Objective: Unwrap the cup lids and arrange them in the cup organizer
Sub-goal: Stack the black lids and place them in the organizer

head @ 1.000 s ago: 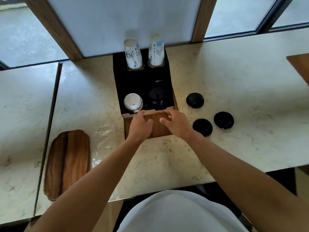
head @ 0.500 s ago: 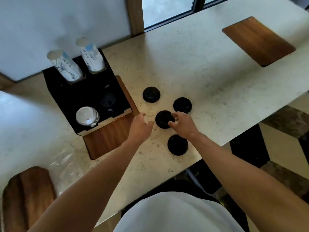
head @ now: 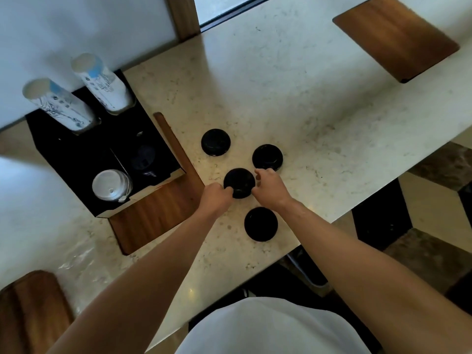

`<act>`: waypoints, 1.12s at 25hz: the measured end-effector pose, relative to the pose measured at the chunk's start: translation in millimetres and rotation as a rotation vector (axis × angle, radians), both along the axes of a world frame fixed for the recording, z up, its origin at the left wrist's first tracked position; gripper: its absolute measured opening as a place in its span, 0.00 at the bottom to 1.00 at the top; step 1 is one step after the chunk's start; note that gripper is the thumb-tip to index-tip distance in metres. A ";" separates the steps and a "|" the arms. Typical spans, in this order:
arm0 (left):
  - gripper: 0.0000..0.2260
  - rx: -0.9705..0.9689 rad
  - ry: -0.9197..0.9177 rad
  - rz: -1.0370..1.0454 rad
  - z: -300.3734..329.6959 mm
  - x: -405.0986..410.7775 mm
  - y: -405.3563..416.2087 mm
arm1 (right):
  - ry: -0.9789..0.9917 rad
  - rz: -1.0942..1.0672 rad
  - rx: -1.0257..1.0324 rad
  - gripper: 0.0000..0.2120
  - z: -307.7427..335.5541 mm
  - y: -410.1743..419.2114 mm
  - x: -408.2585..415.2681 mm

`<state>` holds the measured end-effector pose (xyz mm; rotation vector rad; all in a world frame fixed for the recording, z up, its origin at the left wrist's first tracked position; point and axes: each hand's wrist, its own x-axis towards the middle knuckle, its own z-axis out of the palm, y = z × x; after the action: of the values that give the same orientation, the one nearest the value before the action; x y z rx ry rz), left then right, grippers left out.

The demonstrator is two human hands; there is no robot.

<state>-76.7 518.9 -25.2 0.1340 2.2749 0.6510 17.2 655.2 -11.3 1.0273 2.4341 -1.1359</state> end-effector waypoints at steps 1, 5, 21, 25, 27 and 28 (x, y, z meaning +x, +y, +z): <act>0.12 -0.008 0.006 -0.002 -0.6 0.8 2.2 | -0.009 0.006 -0.001 0.28 -1.3 1.4 -0.8; 0.05 0.028 -0.029 0.059 -0.7 2.7 9.0 | -0.030 -0.005 -0.008 0.11 -4.8 1.9 -2.8; 0.08 0.607 -0.567 0.865 31.1 -0.1 5.1 | 0.167 -0.420 -0.385 0.17 -2.0 11.5 3.0; 0.09 0.616 -0.626 0.869 31.5 -1.8 1.7 | 0.208 -0.360 0.030 0.19 -9.6 38.7 2.1; 0.09 0.621 -0.629 0.907 30.6 -4.4 1.1 | 0.175 -0.266 0.175 0.26 -16.7 49.2 -1.6; 0.09 0.624 -0.632 0.920 30.0 -5.7 1.1 | 0.152 -0.203 0.223 0.31 -20.5 53.0 -4.0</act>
<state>-82.4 520.0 4.9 -0.7576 1.3684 1.5902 13.2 708.2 -31.7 1.3259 2.6739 -1.0544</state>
